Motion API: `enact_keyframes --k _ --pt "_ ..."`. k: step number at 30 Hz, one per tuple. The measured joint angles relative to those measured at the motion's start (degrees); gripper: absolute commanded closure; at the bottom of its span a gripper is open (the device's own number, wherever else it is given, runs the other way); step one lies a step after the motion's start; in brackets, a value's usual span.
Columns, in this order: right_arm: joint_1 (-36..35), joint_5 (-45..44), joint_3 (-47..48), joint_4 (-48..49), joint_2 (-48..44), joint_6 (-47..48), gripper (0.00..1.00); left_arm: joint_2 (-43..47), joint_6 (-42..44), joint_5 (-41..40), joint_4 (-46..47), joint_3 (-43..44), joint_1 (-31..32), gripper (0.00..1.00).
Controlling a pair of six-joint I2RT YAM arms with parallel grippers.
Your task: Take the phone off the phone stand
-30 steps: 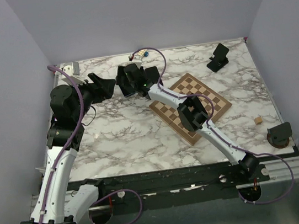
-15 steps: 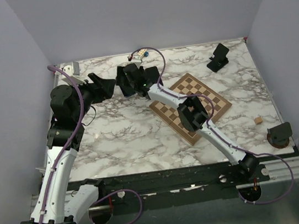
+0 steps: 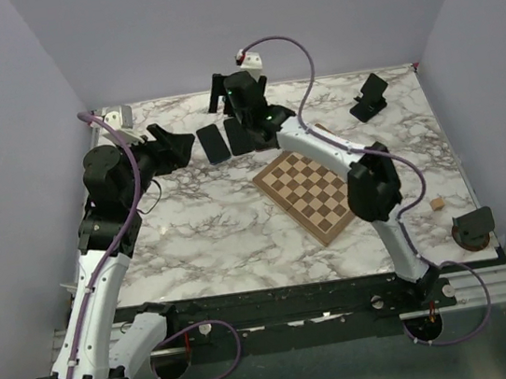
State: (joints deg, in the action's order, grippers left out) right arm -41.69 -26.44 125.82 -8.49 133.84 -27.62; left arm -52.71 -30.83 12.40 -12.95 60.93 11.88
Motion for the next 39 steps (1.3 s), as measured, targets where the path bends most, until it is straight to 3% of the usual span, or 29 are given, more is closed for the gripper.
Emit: enact_keyframes --k 6,17,28,33,39 --pt "0.2 -7.4 -35.5 7.8 -24.7 0.0 0.00 0.3 0.3 -0.3 0.0 0.0 -0.2 0.21" --pt "2.3 -15.9 -75.8 12.1 -68.5 1.2 0.00 -0.1 0.3 -0.1 0.5 -0.9 -0.3 0.21" --pt "2.3 -14.3 -88.5 10.6 -108.0 4.1 0.00 0.7 1.6 -0.1 2.7 -2.6 -0.1 0.21" --pt "2.3 -13.3 -89.3 6.6 -115.6 4.1 0.00 4.6 4.3 -3.1 5.2 -5.9 1.9 0.19" --pt "2.3 -11.4 -89.2 1.7 -122.3 4.3 0.00 15.2 9.8 -9.3 13.1 -13.5 7.9 0.17"
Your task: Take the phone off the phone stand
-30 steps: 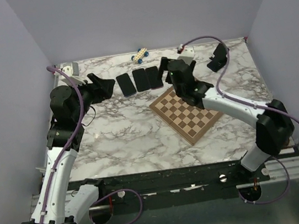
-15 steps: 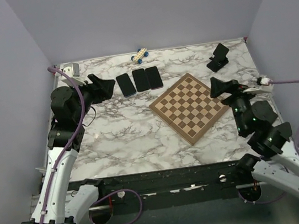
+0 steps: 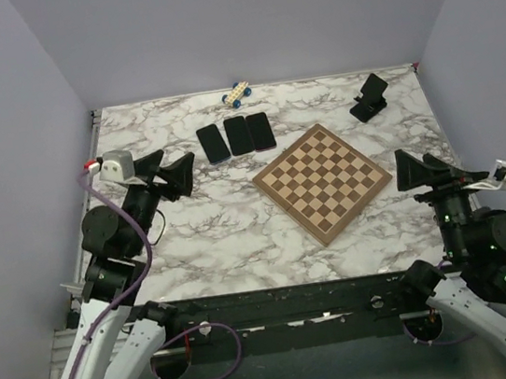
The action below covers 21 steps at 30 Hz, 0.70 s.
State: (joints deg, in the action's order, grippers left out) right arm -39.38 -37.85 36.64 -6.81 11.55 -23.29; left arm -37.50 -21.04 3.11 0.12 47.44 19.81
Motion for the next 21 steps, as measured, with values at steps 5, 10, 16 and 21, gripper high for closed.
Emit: enact_keyframes --k 5,10,16,21 --pt "0.0 2.3 0.8 -1.5 -7.2 1.6 0.00 9.9 4.1 -5.0 6.7 -6.1 4.0 0.13" --pt "0.0 3.3 4.7 -2.2 -10.2 2.5 0.00 20.1 6.3 -9.1 11.7 -10.6 5.1 0.01" --pt "0.0 4.6 8.6 -2.1 -10.2 4.6 0.00 31.9 7.8 -10.3 15.1 -14.2 5.1 0.01" --pt "0.0 4.6 10.4 -2.0 -10.2 7.1 0.00 37.3 8.0 -11.2 14.3 -14.1 5.1 0.02"
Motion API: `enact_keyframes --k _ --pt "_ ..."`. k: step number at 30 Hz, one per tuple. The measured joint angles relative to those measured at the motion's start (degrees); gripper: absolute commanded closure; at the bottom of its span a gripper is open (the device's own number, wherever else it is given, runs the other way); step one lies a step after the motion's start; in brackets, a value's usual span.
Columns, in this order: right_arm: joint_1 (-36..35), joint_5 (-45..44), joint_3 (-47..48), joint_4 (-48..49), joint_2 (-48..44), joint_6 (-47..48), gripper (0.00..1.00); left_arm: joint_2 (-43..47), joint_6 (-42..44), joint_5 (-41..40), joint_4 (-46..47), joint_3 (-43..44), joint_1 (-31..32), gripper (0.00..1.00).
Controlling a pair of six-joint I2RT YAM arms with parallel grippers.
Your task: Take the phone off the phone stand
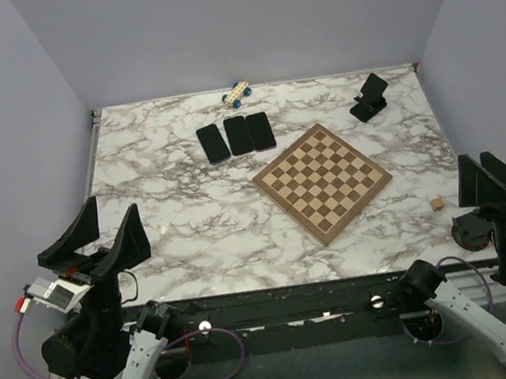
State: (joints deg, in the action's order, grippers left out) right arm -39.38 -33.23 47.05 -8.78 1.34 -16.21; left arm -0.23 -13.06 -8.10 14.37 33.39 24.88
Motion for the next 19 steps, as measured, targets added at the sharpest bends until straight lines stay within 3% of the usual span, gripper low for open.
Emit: enact_keyframes --k 19 --pt "0.0 -4.4 1.9 -0.8 0.0 0.1 0.00 0.2 -0.1 -2.9 -4.8 -0.3 0.0 0.01"
